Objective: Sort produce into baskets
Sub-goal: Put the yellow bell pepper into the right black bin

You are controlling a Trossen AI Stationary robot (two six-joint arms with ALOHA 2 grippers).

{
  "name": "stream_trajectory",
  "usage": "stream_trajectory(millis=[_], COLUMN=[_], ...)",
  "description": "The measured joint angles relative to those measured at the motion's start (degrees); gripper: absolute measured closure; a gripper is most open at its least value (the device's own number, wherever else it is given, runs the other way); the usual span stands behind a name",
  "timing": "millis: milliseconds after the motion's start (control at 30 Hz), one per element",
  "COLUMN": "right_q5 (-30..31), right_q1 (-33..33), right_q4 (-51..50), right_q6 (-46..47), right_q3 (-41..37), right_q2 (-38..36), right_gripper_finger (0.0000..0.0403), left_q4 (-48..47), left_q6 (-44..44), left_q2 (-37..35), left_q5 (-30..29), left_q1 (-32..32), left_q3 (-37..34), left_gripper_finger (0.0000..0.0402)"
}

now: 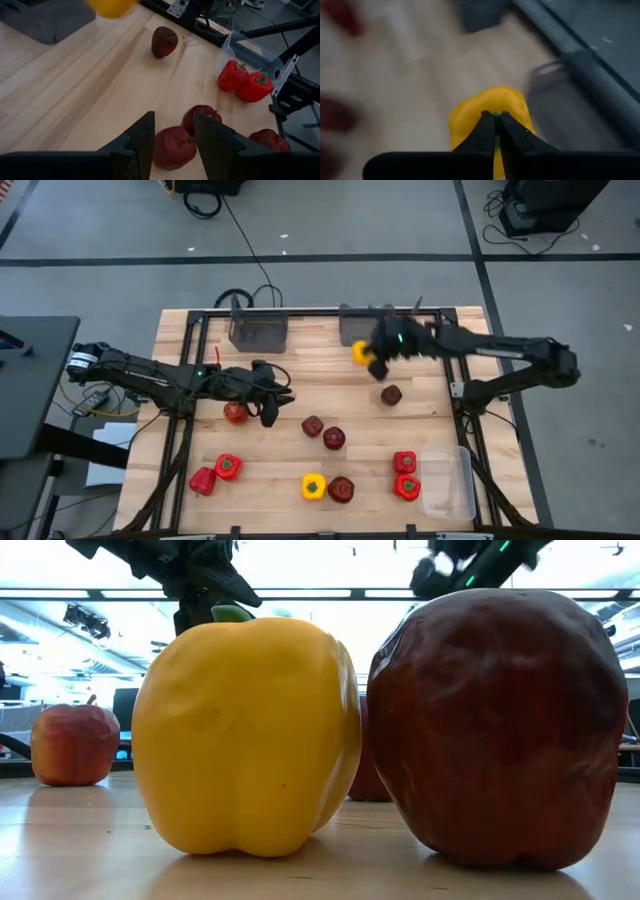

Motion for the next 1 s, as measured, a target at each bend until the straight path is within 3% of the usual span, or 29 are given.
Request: stream_trajectory(millis=[100, 233, 567, 1000], right_q5=[-0.5, -0.8, -0.6, -2.2], right_q1=[-6.6, -10.8, -14.4, -17.7], right_q4=[4.6, 5.2, 5.5, 5.0], right_q6=[-1.3, -4.5, -10.5, -6.1], right_q3=[0.3, 5.0, 17.0, 17.8], right_q2=[4.6, 11.1, 21.3, 29.9], right_gripper_finger=[0.0387, 0.0386, 0.0384, 0.0367], left_q4=[0.0, -0.3, -0.4, -1.5], left_q6=[-0.3, -1.0, -4.8, -4.7], left_q2=[0.0, 0.0, 0.0, 0.0], left_q5=[0.0, 0.0, 0.0, 0.7], left_q1=[0.0, 0.0, 0.0, -0.9], left_q3=[0.0, 0.0, 0.0, 0.0], left_gripper_finger=[0.0261, 0.0261, 0.0261, 0.0261])
